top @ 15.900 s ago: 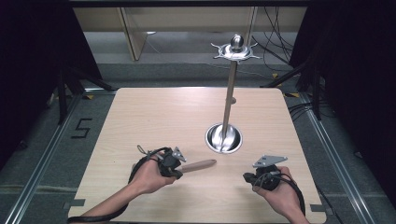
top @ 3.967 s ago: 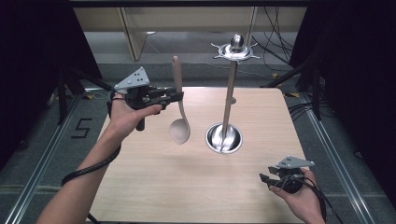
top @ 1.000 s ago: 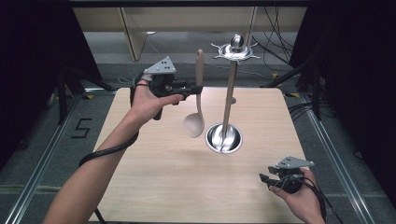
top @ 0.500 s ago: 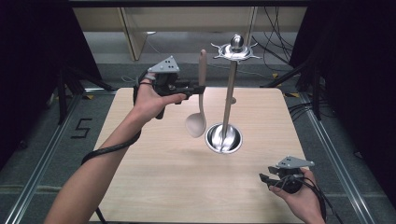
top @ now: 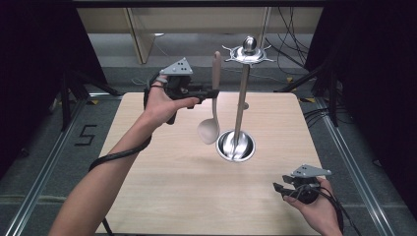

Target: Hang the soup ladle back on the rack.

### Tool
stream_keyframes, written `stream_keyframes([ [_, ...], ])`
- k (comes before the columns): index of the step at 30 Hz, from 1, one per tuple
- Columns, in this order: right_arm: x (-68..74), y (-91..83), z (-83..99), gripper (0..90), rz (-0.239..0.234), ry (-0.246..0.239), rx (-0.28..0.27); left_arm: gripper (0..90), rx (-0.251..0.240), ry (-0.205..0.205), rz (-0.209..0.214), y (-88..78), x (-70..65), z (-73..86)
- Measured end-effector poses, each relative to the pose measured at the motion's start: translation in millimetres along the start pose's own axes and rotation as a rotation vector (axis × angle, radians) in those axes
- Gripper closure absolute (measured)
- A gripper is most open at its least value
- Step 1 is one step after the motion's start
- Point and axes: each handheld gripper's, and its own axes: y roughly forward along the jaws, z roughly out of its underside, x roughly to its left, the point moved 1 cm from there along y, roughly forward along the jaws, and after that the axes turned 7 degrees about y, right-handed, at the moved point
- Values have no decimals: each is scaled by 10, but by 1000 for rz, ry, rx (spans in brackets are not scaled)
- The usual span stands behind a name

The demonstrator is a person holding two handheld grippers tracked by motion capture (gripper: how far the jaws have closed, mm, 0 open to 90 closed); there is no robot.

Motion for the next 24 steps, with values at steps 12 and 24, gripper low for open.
stream_keyframes([
  [12, 0, 0, 0, 527, 1, 3, 0, 742, 13, 8, 14, 45, -17, -15],
  [24, 6, 3, 5, 529, 4, 6, 3, 742, 39, 7, 39, 81, -16, 4],
])
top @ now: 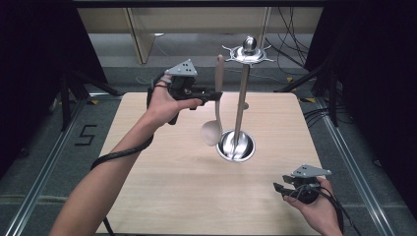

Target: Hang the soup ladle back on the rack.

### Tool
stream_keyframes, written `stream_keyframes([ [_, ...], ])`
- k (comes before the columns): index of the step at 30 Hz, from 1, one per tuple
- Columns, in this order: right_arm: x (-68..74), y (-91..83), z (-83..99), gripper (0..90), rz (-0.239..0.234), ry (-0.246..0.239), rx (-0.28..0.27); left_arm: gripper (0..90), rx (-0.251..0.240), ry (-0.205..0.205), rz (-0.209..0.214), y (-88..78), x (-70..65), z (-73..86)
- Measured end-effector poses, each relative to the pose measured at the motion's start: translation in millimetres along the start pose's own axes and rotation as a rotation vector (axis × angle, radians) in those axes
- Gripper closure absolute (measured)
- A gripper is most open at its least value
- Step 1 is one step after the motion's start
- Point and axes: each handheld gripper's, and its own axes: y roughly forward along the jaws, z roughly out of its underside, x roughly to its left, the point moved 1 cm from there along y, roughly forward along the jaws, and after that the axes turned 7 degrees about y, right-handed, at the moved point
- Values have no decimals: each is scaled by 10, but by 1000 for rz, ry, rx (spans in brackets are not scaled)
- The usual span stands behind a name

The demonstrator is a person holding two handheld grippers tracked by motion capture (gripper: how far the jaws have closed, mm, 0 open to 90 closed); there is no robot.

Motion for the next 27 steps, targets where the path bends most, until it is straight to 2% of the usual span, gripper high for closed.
stream_keyframes([
  [4, -5, -4, -1, 530, 5, -5, 1, 742, 5, -5, 10, 12, 2, -9],
  [5, -26, -8, -10, 530, 16, -32, -4, 742, 9, -5, 14, 14, 3, -14],
  [6, -28, -8, -9, 530, 17, -35, -5, 742, 10, -5, 14, 15, 3, -17],
  [10, -35, -7, -9, 531, 18, -40, -6, 742, 12, -3, 23, 25, 1, -31],
  [11, -22, -14, -11, 531, 16, -19, 0, 742, 14, -1, 25, 25, 2, -33],
  [14, -25, -14, -11, 531, 16, -20, -1, 742, 25, -7, 26, 36, 2, -31],
  [15, -39, -6, -8, 531, 19, -45, -8, 741, 31, -8, 27, 43, 3, -29],
  [19, -37, -7, -9, 531, 19, -43, -7, 742, 32, -11, 30, 70, 4, -31],
  [20, -7, -2, 4, 531, 6, -2, 3, 741, 35, -14, 31, 75, 1, -35],
  [21, 3, -13, 6, 531, 12, 14, 13, 742, 37, -12, 35, 81, 1, -40],
  [23, -4, -12, 4, 531, 12, 3, 10, 741, 38, -12, 36, 92, -2, -46],
  [27, 2, -13, 6, 530, 13, 12, 14, 741, 55, -14, 38, 118, -1, -55],
])
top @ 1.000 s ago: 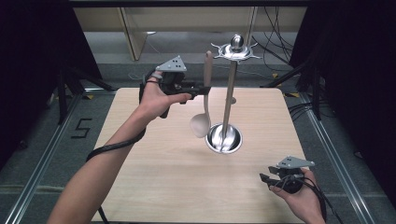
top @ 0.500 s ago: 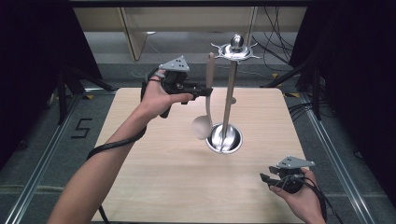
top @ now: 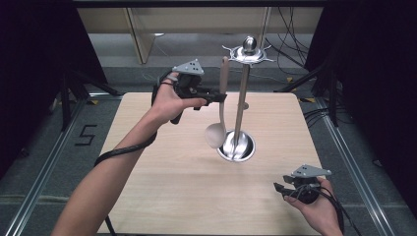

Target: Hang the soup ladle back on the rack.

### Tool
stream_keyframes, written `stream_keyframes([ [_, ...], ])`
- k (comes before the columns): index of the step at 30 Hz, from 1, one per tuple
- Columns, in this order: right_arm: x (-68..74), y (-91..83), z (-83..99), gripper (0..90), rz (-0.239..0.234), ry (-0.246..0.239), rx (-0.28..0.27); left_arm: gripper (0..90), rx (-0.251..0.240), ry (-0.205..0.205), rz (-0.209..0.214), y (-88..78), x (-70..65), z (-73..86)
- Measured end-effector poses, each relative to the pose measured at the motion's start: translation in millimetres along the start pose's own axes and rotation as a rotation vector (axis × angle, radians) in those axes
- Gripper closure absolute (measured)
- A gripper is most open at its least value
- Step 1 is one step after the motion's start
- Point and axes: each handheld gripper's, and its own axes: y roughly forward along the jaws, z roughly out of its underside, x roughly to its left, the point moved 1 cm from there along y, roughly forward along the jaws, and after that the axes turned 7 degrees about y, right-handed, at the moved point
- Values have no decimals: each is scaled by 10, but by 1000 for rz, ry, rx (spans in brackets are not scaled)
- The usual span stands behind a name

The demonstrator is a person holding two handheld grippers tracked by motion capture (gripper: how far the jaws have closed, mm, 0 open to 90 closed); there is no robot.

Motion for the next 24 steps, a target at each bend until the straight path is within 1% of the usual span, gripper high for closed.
stream_keyframes([
  [2, 1, 0, 0, 530, 0, 0, 0, 741, -3, -18, 13, 11, 2, 1],
  [3, -12, 10, -3, 529, -7, -22, -6, 740, -6, -24, 18, 14, 2, 1],
  [4, -10, 13, -2, 529, -11, -21, -7, 738, -10, -34, 22, 18, -6, 3],
  [5, -10, 14, -2, 529, -10, -21, -7, 732, -14, -41, 21, 20, -16, 9],
  [6, -9, 16, -1, 528, -9, -19, -12, 702, -15, -40, 15, 14, -29, 15],
  [7, -8, 17, 1, 528, -9, -18, -15, 644, -14, -35, -1, 4, -47, 27],
  [8, -4, 8, -2, 527, -10, -10, -7, 601, -17, -18, -21, -14, -73, 58],
  [9, -14, 15, 3, 527, -8, -26, -16, 564, -23, 2, -39, -46, -105, 103],
  [10, -7, 5, 4, 526, -6, -17, -10, 540, -37, 12, -56, -87, -138, 167],
  [11, -29, 4, -2, 526, -6, -37, -15, 518, -47, 19, -77, -140, -172, 249],
  [12, -2, 7, 13, 526, -5, -4, -22, 500, -58, 27, -101, -205, -209, 349],
  [13, -32, 2, 3, 526, -8, -35, -16, 485, -66, 27, -127, -278, -249, 467],
  [14, -34, 0, 3, 525, -8, -32, -18, 469, -70, 23, -149, -356, -296, 604],
  [16, -40, -4, 2, 524, -4, -41, -18, 453, -60, 23, -189, -522, -396, 926],
  [17, -29, -12, 2, 524, 6, -29, -17, 444, -54, 19, -210, -605, -447, 1109],
  [18, -29, -6, 3, 524, 1, -32, -16, 439, -37, 13, -232, -690, -496, 1299],
  [19, -44, 10, -3, 524, -8, -55, -28, 431, -11, 9, -267, -781, -549, 1483],
  [20, -28, -3, 1, 523, 5, -30, -20, 426, 13, 2, -311, -891, -610, 1712],
  [21, -16, -9, -4, 522, 6, -11, -8, 417, 32, -16, -338, -971, -661, 1891],
  [22, -18, -8, -5, 522, 7, -12, -7, 407, 35, -29, -363, -1048, -702, 2057],
  [23, -18, -7, -5, 522, 7, -10, -7, 397, 34, -50, -384, -1100, -736, 2178],
  [24, -17, -6, -4, 521, 6, -7, -6, 385, 43, -58, -406, -1159, -774, 2322],
])
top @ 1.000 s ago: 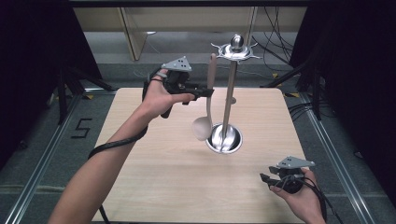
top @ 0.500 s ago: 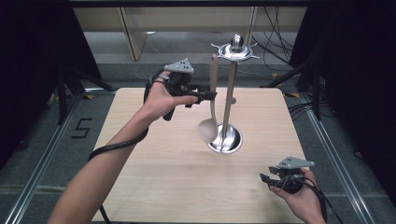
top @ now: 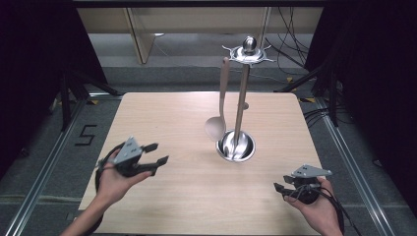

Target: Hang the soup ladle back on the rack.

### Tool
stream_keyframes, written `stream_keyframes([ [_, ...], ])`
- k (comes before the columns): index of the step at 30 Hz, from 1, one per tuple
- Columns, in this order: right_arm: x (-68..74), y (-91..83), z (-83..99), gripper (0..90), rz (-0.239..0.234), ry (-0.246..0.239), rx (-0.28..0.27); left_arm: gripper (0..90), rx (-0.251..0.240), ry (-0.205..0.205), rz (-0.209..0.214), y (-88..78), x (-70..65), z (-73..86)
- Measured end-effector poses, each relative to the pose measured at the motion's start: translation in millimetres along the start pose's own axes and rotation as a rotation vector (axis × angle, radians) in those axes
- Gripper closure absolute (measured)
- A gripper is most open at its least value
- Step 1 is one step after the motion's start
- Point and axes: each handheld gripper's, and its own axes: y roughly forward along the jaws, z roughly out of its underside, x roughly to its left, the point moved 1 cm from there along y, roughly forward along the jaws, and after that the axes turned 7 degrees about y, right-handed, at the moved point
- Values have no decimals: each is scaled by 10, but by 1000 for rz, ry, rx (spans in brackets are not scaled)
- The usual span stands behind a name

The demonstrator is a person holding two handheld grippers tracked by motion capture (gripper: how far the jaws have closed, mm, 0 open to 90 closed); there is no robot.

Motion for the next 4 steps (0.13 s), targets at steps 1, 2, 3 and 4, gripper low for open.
stream_keyframes([
  [1, -10, 5, 2, 520, 3, -13, -3, 373, 32, 14, -11, -57, -9, 106],
  [2, 0, 0, 0, 520, 1, 4, 1, 351, 60, 13, -23, -113, -30, 159],
  [3, 0, 0, -2, 517, 1, 1, -1, 329, 60, 13, -23, -113, -30, 159],
  [4, 5, 0, -3, 515, 0, 3, 0, 320, 36, -4, -28, -200, -21, 185],
])
